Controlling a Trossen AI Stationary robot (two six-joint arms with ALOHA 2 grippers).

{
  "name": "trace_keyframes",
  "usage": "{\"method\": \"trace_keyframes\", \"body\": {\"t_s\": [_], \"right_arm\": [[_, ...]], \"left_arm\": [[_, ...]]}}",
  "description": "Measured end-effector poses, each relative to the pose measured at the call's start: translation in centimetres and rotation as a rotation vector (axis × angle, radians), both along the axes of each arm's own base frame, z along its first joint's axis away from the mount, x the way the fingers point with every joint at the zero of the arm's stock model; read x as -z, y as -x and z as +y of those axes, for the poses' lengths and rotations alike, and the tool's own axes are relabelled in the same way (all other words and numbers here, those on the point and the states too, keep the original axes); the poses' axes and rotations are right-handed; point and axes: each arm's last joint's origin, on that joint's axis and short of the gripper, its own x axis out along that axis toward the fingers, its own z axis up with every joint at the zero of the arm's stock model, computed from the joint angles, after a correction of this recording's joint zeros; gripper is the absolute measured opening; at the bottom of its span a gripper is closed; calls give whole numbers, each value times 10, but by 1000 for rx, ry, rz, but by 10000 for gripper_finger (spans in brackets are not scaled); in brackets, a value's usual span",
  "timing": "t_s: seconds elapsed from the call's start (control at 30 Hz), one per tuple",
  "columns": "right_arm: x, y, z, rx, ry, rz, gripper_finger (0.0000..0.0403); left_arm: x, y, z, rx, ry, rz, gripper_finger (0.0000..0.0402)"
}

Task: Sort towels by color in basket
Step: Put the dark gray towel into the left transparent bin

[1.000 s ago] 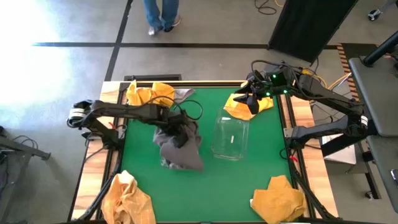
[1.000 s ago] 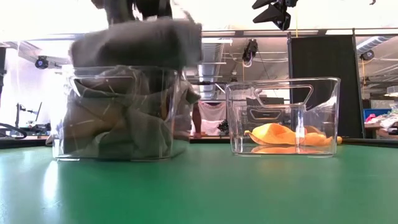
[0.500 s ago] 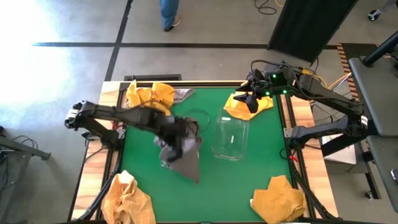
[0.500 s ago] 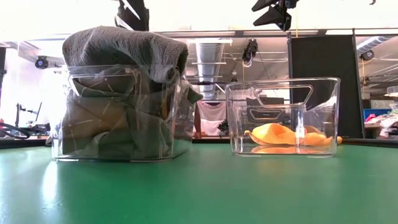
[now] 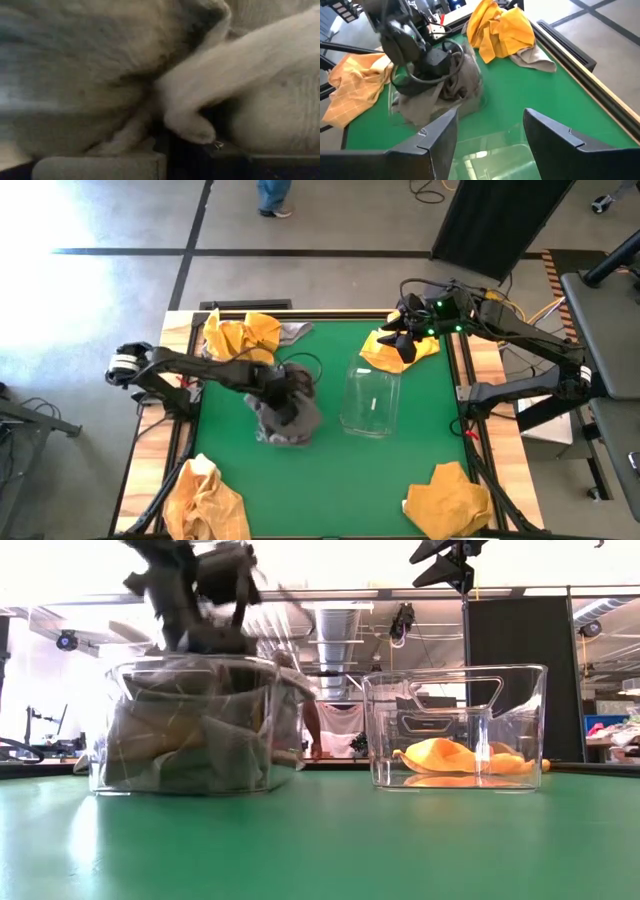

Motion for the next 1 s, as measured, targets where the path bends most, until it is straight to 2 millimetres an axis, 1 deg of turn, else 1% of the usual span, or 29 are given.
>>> {"method": "trace_keyframes", "body": {"t_s": [0.07,0.1,0.17,0.23,0.33,0.4,0.53,0.67,0.73,0.77,0.83,0.9,0.93,1.0], "right_arm": [[0,0,0,0,1,-2,215],[0,0,0,0,1,-2,215],[0,0,0,0,0,1,215],[1,1,0,0,-5,10,216],[2,1,0,-2,-7,19,217],[2,1,0,-3,-5,19,215],[2,1,0,-3,-4,19,215],[2,1,0,-5,-2,20,217],[2,1,0,-4,-3,20,215],[2,1,0,-4,-3,20,215],[2,1,0,-4,-3,20,215],[2,1,0,-4,-3,20,216],[2,1,0,-4,-3,20,217],[2,1,0,-4,-2,20,217]], "left_arm": [[16,3,-2,-29,-2,-31,12],[19,5,-2,-40,1,-41,11],[22,6,-4,-51,-2,-50,13],[18,6,-6,-37,2,-44,23],[1,1,-7,-5,15,-27,49],[-14,-3,-7,24,13,-9,72],[-60,-15,-9,123,22,-12,115],[-105,-20,-11,235,40,-23,140],[-123,-22,-11,272,-15,-54,145],[-130,-23,-8,263,-76,-69,145],[-136,-25,1,203,-221,-77,144],[-137,-26,14,111,-344,-70,138],[-134,-26,21,75,-366,-65,134],[-123,-21,37,-21,-351,-29,122]]}}
